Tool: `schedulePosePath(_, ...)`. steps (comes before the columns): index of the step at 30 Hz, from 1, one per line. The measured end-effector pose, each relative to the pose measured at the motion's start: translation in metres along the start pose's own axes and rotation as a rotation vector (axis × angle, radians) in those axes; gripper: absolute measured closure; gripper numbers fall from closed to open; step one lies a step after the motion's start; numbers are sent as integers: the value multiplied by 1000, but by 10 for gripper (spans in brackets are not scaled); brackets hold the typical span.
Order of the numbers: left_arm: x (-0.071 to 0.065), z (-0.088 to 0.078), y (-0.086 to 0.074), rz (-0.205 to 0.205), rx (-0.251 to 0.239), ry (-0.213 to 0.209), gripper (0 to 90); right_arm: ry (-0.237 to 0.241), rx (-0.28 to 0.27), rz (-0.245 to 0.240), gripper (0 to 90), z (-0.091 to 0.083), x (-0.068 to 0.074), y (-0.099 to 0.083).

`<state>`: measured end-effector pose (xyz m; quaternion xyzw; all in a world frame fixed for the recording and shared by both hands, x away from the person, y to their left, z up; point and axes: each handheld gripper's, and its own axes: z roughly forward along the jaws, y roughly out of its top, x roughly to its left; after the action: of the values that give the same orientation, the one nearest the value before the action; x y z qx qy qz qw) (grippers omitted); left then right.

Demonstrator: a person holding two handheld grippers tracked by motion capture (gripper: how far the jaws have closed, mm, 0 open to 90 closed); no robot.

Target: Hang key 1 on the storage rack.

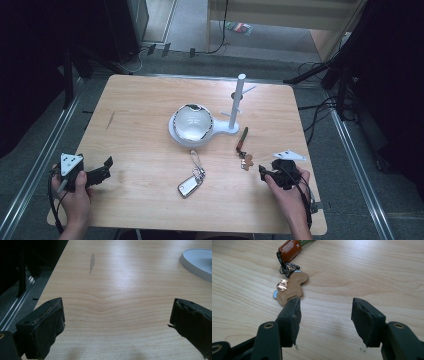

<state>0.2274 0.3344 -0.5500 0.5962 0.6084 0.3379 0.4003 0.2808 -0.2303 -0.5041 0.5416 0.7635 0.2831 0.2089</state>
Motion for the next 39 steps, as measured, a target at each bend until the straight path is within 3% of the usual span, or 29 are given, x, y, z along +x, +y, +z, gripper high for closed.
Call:
schedulePosePath(2,0,-1,0,-6,-4,-4,0,-25,44,-36,408,3,2,10)
schedulePosePath(8,0,0,0,-5,-2,-2,0,-26,131,-66,401,13,3,24)
schedulePosePath(9,0,0,0,-5,-2,-1,0,-19,165,-74,400,16,4,31)
schedulePosePath(11,0,1,0,-9,-3,-1,0,-17,179,-77,399,18,4,33)
schedulePosePath(15,1,1,0,-15,-5,-4,0,10,290,-102,386,28,7,51)
schedulePosePath(16,1,1,0,-15,-5,-4,0,10,290,-102,386,28,7,51)
schedulePosePath(17,1,0,0,-15,-5,-4,0,18,334,-105,383,31,8,57)
schedulePosePath(29,2,1,0,-20,3,-7,0,30,515,-59,360,52,16,88)
schedulePosePath(35,2,1,1,-26,4,-10,0,23,569,-67,357,62,26,102)
schedulePosePath(39,3,1,1,-26,8,-12,0,22,581,-34,306,70,34,111)
